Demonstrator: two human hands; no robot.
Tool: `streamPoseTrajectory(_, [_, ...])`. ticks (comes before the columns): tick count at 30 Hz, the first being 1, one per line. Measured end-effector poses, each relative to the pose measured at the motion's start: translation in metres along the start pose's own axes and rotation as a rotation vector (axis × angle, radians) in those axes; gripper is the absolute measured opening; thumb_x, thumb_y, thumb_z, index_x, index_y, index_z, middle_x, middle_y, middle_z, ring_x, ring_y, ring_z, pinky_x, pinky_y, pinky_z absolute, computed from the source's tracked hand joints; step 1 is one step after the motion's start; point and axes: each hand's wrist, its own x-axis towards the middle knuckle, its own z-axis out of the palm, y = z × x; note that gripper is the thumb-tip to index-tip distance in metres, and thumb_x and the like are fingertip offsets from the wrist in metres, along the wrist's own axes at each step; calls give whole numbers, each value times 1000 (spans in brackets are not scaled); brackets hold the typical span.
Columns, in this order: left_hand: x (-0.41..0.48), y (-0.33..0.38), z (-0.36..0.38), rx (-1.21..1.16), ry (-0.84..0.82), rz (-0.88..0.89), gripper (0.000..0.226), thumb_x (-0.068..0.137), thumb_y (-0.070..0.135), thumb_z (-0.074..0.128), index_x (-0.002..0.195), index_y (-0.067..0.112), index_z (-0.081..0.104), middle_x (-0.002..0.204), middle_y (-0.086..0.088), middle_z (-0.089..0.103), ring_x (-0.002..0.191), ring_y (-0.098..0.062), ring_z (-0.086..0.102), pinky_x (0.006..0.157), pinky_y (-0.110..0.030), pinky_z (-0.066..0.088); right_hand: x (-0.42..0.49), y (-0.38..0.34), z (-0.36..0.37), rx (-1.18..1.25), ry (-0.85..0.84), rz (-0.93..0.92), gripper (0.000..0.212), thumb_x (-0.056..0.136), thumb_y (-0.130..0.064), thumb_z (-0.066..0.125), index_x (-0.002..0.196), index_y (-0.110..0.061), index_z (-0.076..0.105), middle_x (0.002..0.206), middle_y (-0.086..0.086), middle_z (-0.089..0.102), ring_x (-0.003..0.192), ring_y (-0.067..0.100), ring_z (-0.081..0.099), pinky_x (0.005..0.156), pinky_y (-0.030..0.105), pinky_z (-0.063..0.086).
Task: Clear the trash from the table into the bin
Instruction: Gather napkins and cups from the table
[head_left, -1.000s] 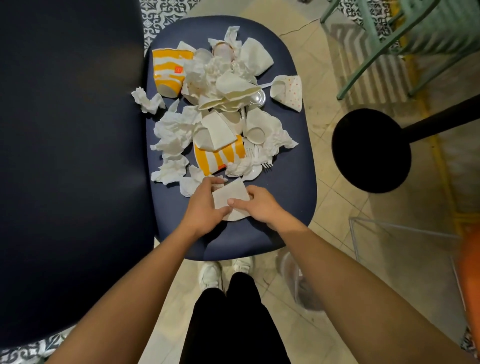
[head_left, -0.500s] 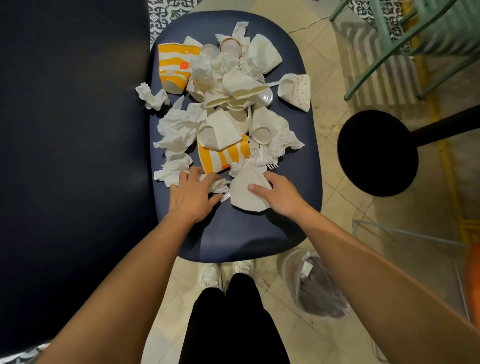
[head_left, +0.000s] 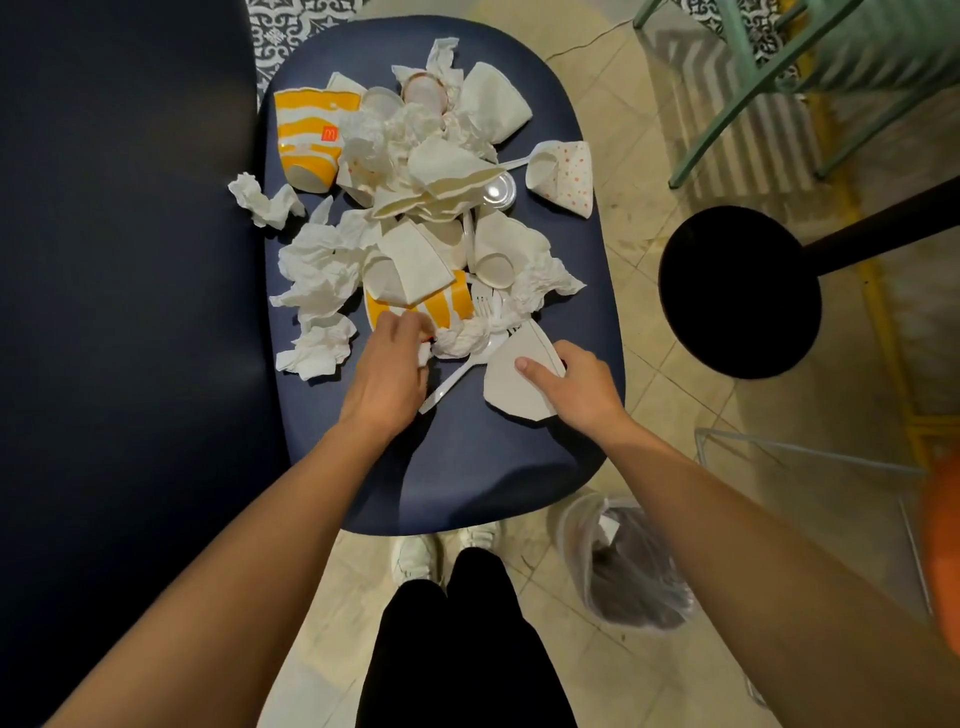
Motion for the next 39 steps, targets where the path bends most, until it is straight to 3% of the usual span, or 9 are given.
streamPoseTrajectory(3, [12,18,6,29,-55,79,66,78,-12,46,135,23,41,133,-10,38,117,-30,43,86,-35,42,1,5,-4,-6,-6,6,36,86,-45,61,87,-9,56,84,3,61,80,22,56,63,32,40])
streamPoseTrajectory(5, [20,25,16,98,-99,88,71,80,-10,49,139,26,36,137,-9,35,119,-31,41,88,-40,44,2,8,-6,-12,-13,12,36,86,-45,62,97,-10,58,93,3,63,87,22,57,70,35,45])
streamPoseTrajectory(10, [24,28,37,227,-142,19,57,89,4,53,140,19,32,131,-11,38,111,-31,42,75,-37,41,6,13,-7,10,-14,40,42,85,-45,64,109,-13,56,105,4,63,95,23,57,75,36,47])
streamPoseTrajectory(15, [25,28,47,211,-128,-74,51,90,6,53,137,12,33,128,-13,38,111,-32,44,84,-39,44,9,15,-5,8,-33,41,39,84,-46,64,105,-13,56,96,1,60,88,19,55,68,29,40])
streamPoseTrajectory(20, [24,29,45,186,-91,-71,40,92,27,57,120,2,43,123,-16,40,107,-33,44,78,-41,44,7,18,-2,5,-39,33,33,85,-45,64,97,-15,53,90,-1,58,84,19,55,65,28,40])
streamPoseTrajectory(23, [19,28,41,201,-58,-19,37,93,28,53,115,-1,46,120,-18,44,105,-36,44,79,-41,41,3,19,-1,27,-35,25,29,87,-42,62,95,-16,52,92,2,60,83,19,53,60,27,36])
streamPoseTrajectory(30, [-2,44,23,29,-29,18,25,89,18,53,110,9,43,103,-14,58,85,-29,50,64,-35,34,-15,21,-1,77,32,1,42,93,-37,54,126,-12,50,122,8,61,109,25,56,87,34,46])
streamPoseTrajectory(36, [-27,58,19,-50,-106,140,49,88,16,53,134,21,37,120,-11,59,106,-34,55,83,-42,45,-44,31,-6,116,148,8,45,92,-37,55,130,-14,48,126,7,60,113,26,55,94,39,46])
streamPoseTrajectory(39, [-40,66,25,-32,-141,232,45,88,14,52,132,25,47,125,-5,58,110,-27,54,87,-34,42,-63,41,-11,132,220,28,43,92,-37,55,128,-14,48,124,8,60,112,27,55,92,38,47])
